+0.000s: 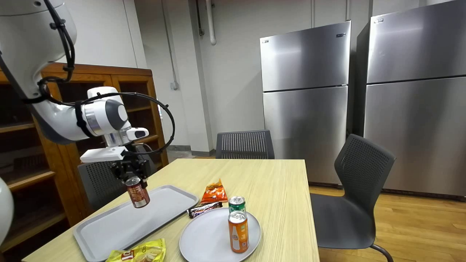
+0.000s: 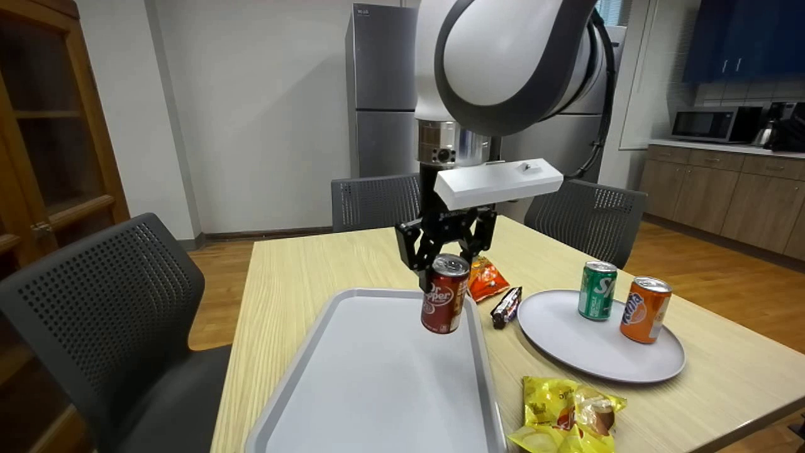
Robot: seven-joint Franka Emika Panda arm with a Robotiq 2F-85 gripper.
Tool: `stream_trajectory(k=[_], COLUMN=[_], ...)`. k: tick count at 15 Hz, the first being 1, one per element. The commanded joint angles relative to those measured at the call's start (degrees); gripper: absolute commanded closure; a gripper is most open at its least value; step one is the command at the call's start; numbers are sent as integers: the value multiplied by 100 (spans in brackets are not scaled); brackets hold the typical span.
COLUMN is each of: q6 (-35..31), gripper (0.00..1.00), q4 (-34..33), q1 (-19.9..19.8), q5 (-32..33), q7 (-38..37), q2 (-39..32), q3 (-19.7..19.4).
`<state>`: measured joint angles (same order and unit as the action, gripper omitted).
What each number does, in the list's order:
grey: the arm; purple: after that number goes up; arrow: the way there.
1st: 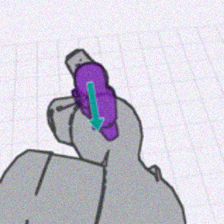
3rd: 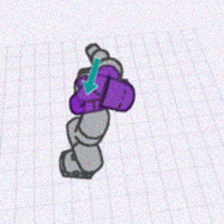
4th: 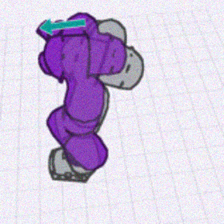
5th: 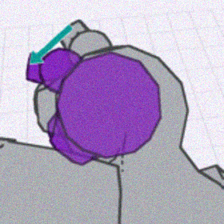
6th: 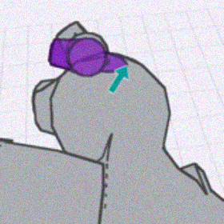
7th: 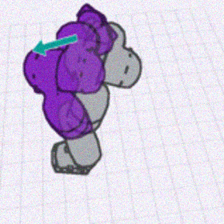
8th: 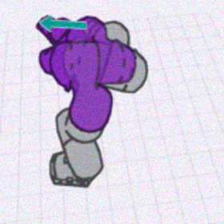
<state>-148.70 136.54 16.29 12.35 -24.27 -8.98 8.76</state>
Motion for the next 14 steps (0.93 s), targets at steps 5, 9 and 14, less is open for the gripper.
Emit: stream_trajectory(k=[5,9,14], q6=[464,556,695], gripper=[61,61,61], q4=[-639,-994,-1546], q1=[352,598,914], q5=[-63,26,76], q7=[303,336,410], q2=[-366,-739,-1289], q3=[390,451,427])
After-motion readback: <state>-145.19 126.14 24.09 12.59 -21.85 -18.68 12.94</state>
